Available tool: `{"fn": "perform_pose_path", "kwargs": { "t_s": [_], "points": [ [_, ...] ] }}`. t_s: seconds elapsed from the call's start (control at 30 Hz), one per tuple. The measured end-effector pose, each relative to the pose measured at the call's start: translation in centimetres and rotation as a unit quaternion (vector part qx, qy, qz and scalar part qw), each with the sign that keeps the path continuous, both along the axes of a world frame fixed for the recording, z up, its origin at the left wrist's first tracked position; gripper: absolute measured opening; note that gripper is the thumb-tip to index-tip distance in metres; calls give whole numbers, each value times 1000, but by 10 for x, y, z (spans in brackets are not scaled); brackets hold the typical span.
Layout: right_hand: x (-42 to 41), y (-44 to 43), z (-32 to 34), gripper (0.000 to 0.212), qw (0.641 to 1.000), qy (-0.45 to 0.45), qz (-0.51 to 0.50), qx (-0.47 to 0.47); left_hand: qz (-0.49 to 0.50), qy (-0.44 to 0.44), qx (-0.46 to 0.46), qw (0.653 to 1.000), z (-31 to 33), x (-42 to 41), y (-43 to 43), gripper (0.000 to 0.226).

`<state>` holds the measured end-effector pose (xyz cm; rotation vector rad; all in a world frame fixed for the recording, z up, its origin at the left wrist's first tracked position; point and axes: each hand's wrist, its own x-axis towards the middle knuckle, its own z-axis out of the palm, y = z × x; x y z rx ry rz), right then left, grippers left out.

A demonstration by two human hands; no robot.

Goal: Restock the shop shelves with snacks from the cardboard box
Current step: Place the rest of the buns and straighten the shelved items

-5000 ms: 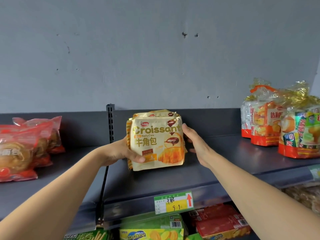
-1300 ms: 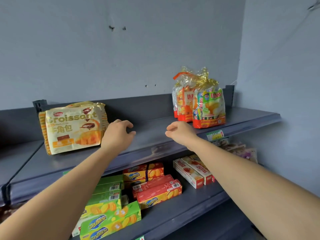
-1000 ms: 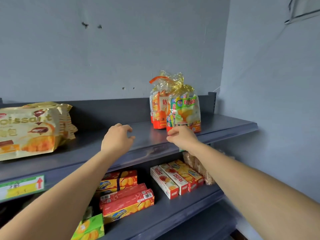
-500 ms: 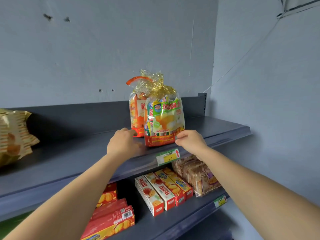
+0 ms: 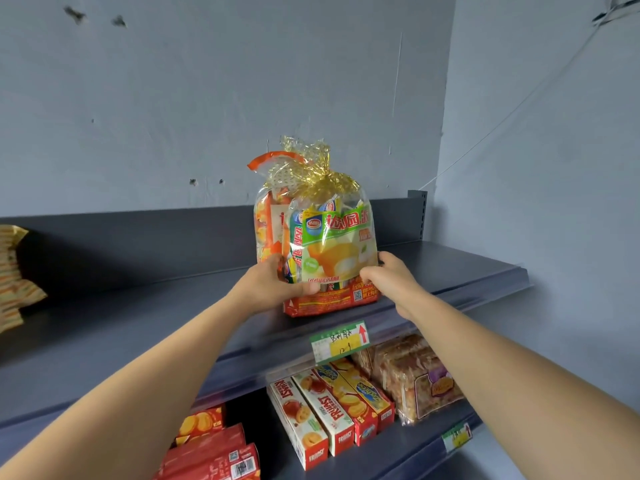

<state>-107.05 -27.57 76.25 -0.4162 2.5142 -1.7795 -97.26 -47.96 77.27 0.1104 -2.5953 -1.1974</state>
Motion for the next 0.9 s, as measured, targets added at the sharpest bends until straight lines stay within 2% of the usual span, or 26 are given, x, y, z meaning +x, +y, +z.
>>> {"fn": "perform_pose_path", "kwargs": {
  "t_s": [0.13, 0.3, 0.37, 0.43, 0.47, 0.57, 0.6, 0.73, 0.9],
  "points": [
    [-8, -3, 4, 36, 999, -5, 43, -30, 7, 5, 27, 1000, 2, 1, -21, 80],
    [-22, -7, 3, 25, 996, -6, 81, -48, -38, 11, 59, 997, 5, 9, -32, 89],
    [-33, -8, 3, 30, 994, -20, 64, -89, -47, 24, 92, 994, 4, 11, -36, 106],
    [-42, -11, 5, 39, 992, -42, 48, -113, -16, 38, 194, 980, 4, 10, -38, 132],
    [-46, -13, 6, 44, 991, -52, 46, -116, 3, 49, 242, 969, 4, 9, -38, 134],
    [-58, -24, 10, 55, 989, -72, 61, -118, 60, 47, 309, 948, 8, -1, -35, 111],
    [-60, -28, 12, 59, 988, -79, 64, -117, 70, 45, 316, 945, 9, -7, -35, 110],
    [-66, -42, 24, 75, 985, -98, 83, -115, 96, 20, 317, 943, 3, -28, -48, 138],
    [-83, -57, 27, 75, 969, -109, 151, -161, 98, 15, 316, 944, -9, -52, -65, 138]
  ]
}}
